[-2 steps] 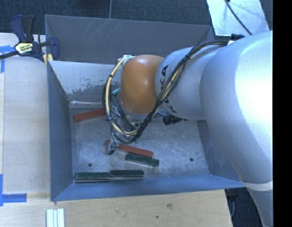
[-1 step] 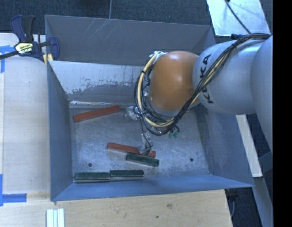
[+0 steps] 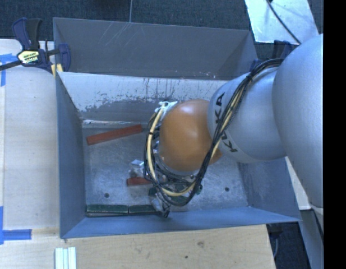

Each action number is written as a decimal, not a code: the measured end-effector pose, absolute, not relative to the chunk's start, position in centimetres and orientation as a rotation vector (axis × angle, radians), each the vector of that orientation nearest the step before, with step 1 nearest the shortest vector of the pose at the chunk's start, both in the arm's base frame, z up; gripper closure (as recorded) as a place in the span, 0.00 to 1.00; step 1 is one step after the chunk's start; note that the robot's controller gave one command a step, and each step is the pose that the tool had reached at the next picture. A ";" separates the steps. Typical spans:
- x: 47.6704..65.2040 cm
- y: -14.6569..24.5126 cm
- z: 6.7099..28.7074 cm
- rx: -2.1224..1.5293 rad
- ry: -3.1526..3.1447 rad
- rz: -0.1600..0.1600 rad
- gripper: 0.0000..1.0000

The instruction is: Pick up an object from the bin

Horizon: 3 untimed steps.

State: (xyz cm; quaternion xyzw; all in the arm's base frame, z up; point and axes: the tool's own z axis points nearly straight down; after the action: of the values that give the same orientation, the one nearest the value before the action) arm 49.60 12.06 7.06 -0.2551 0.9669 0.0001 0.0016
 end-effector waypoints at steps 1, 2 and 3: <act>58.7 9.2 7.1 -0.828 3.021 -0.003 0.00; 58.5 9.4 7.2 -0.830 3.023 0.001 1.00; 53.1 11.7 7.1 -0.948 2.991 0.002 1.00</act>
Offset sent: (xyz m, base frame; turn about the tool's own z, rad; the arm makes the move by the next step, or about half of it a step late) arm 0.0866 -0.0266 -0.0006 -0.0239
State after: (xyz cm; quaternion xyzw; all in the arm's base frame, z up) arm 53.13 11.70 7.12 -0.3023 0.9532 0.0005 0.0018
